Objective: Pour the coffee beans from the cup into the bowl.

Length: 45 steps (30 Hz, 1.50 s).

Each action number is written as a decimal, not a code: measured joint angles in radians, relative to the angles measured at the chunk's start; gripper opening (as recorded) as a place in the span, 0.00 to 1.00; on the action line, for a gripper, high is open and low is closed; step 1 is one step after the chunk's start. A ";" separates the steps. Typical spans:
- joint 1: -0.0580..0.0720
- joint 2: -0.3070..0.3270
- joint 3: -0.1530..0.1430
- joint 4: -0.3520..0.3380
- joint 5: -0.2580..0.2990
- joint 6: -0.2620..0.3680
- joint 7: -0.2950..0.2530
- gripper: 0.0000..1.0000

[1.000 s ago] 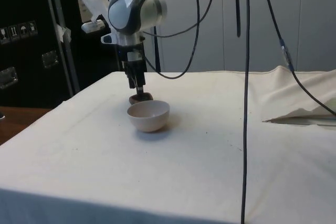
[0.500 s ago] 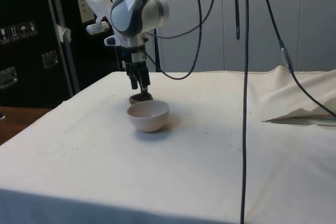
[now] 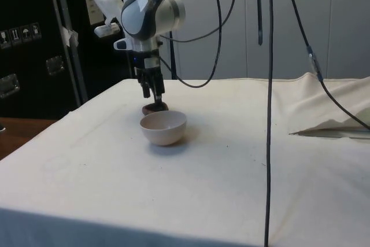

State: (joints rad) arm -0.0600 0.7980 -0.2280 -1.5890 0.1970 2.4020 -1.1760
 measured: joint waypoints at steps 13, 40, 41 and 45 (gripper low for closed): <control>0.000 0.006 0.004 0.005 0.022 -0.024 -0.037 1.00; 0.001 0.006 0.003 0.011 0.036 -0.043 -0.074 0.55; 0.001 0.006 0.003 0.011 0.036 -0.043 -0.074 0.49; 0.001 0.006 0.003 0.011 0.036 -0.044 -0.075 0.25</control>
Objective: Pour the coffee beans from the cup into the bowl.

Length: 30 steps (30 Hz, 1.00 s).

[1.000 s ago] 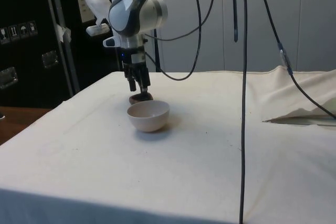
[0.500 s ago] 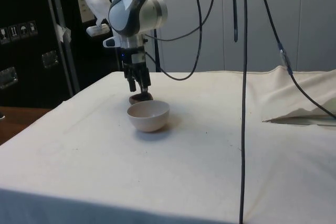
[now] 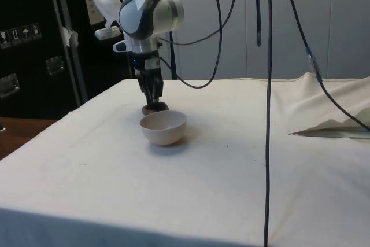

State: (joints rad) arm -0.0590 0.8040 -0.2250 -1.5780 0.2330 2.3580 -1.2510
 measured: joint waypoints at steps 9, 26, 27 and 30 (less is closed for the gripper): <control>0.002 -0.002 0.000 0.007 0.000 -0.011 0.004 0.00; 0.019 -0.130 -0.008 -0.076 -0.001 -0.086 0.026 0.00; 0.019 -0.141 -0.008 -0.085 -0.001 -0.089 0.027 0.00; 0.020 -0.172 -0.009 -0.111 -0.001 -0.098 0.029 0.00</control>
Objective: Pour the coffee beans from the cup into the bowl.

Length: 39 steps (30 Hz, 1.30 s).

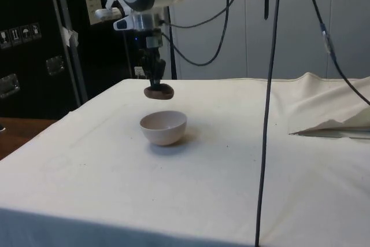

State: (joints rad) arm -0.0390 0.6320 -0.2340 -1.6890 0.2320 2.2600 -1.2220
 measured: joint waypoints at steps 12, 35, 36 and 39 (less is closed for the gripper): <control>0.005 -0.101 -0.001 -0.091 -0.005 -0.003 0.021 0.00; 0.022 -0.142 -0.002 -0.127 -0.049 -0.003 0.118 0.00; 0.024 -0.144 -0.002 -0.129 -0.053 -0.003 0.123 0.00; 0.028 -0.148 -0.002 -0.133 -0.063 -0.003 0.135 0.00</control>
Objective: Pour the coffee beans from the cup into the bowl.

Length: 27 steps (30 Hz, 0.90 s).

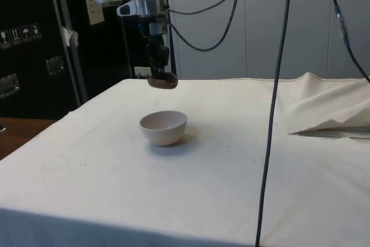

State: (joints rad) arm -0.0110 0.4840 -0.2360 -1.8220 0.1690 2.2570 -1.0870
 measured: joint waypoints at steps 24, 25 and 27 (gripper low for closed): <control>0.008 -0.061 -0.006 -0.062 -0.039 0.000 0.096 0.00; 0.008 -0.069 -0.007 -0.070 -0.039 0.001 0.102 0.00; 0.008 -0.072 -0.008 -0.074 -0.039 0.001 0.105 0.00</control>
State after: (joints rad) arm -0.0030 0.4120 -0.2440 -1.8960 0.1300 2.2580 -0.9820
